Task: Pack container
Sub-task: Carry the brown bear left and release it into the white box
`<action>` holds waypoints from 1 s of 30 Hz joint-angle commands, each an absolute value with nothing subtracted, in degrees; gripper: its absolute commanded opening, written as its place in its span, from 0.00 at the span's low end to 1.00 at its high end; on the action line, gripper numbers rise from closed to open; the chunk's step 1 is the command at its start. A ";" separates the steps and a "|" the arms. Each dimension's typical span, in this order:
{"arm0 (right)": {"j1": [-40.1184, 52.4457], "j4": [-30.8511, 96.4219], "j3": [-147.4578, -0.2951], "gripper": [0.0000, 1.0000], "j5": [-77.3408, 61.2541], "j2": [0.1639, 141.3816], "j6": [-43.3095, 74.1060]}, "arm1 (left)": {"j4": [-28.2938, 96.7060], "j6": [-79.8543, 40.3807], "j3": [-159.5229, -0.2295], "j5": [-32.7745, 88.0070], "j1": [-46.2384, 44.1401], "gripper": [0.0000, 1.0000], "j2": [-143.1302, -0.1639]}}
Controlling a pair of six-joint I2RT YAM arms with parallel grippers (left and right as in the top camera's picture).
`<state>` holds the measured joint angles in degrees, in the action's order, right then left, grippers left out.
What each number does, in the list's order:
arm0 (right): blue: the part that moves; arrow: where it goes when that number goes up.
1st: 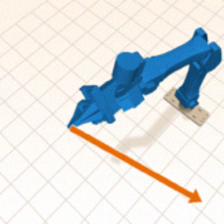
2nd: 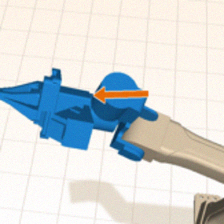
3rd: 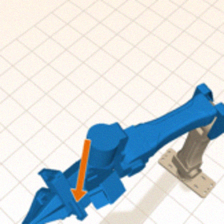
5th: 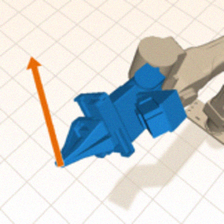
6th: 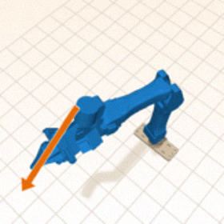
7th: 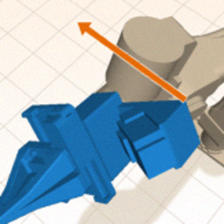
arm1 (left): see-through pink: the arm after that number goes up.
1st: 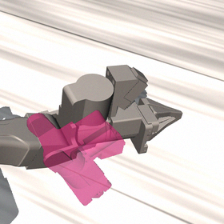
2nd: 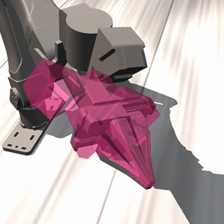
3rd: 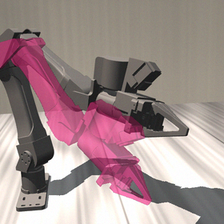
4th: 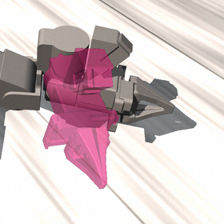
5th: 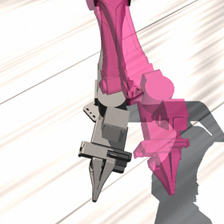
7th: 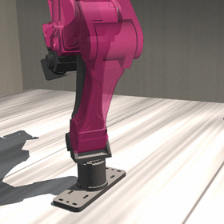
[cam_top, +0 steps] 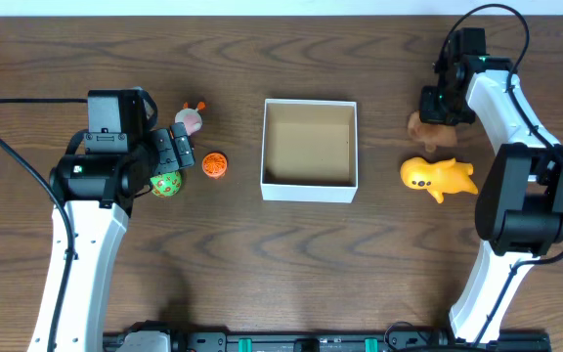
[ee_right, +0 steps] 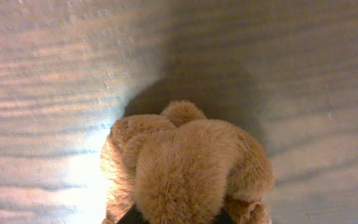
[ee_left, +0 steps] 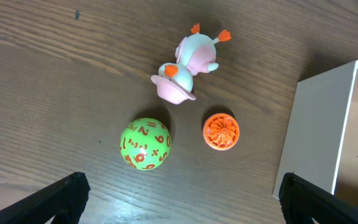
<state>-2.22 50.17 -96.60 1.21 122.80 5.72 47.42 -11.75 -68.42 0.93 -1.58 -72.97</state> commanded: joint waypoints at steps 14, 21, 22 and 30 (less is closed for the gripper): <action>21.85 51.33 -96.03 0.01 8.56 92.73 16.86 | 47.53 -10.98 -69.65 0.84 -1.30 0.98 -72.99; 34.30 49.54 -95.88 0.01 16.62 96.86 26.87 | 47.53 -10.98 -69.65 0.84 -1.30 0.98 -72.99; 35.00 49.32 -95.88 0.01 17.54 98.06 27.62 | 47.53 -10.98 -69.65 0.84 -1.30 0.98 -72.99; 38.13 41.50 -95.88 0.01 12.43 111.85 30.09 | 47.53 -10.98 -69.65 0.84 -1.30 0.98 -72.99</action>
<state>37.32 42.74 -96.12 12.86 109.38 27.27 47.42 -11.75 -68.42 0.93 -1.58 -72.97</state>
